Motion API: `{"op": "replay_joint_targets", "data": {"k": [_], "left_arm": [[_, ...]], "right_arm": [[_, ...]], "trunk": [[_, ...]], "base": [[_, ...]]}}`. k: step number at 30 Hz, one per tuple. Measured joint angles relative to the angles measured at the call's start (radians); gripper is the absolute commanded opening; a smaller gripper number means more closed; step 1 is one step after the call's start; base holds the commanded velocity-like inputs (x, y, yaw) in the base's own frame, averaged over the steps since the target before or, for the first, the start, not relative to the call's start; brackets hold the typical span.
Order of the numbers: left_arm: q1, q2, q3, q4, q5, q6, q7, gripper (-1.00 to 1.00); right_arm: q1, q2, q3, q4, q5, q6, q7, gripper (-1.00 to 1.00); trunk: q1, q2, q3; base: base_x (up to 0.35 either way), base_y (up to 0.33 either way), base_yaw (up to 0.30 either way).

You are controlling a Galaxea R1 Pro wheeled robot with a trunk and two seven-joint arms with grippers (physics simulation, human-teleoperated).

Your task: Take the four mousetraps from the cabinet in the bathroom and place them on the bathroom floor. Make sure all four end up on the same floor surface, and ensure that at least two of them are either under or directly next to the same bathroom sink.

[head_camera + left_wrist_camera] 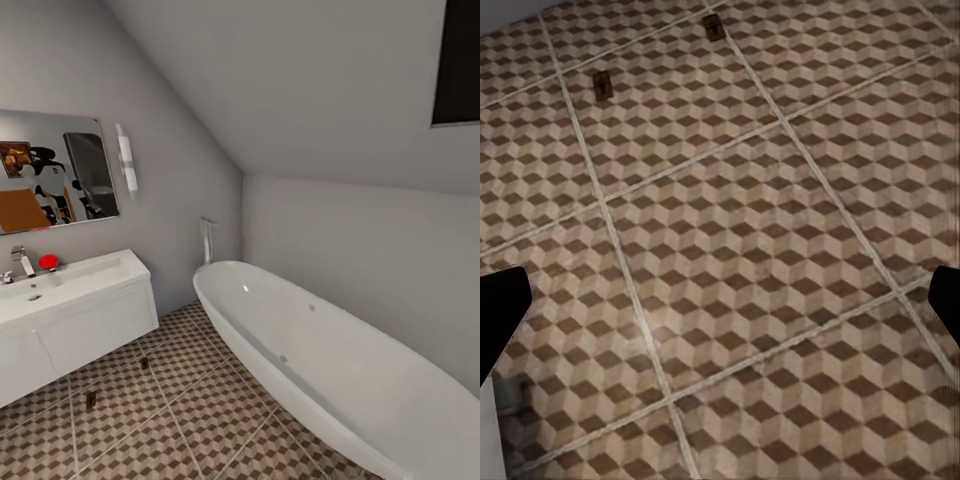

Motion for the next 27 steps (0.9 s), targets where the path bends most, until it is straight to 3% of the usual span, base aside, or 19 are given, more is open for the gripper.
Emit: {"op": "replay_joint_targets", "data": {"k": [10, 17, 27], "left_arm": [[0.000, -0.001, 0.000, 0.000, 0.000, 0.000, -0.001, 1.00], [0.000, -0.025, 0.000, -0.001, 0.000, 0.001, -0.001, 1.00], [0.000, -0.030, 0.000, -0.001, 0.000, 0.001, -0.002, 1.00]], "right_arm": [[0.000, 0.000, 0.002, 0.000, 0.001, 0.003, 0.000, 1.00], [0.000, 0.000, 0.003, 0.000, 0.003, 0.003, 0.001, 1.00], [0.000, 0.000, 0.004, 0.001, 0.003, 0.002, 0.000, 1.00]], "trunk": [[0.000, 0.000, 0.000], [0.000, 0.000, 0.000], [0.000, 0.000, 0.000]], "base": [[0.000, 0.000, -0.299], [0.000, 0.000, -0.297], [0.000, 0.000, -0.262]]}}
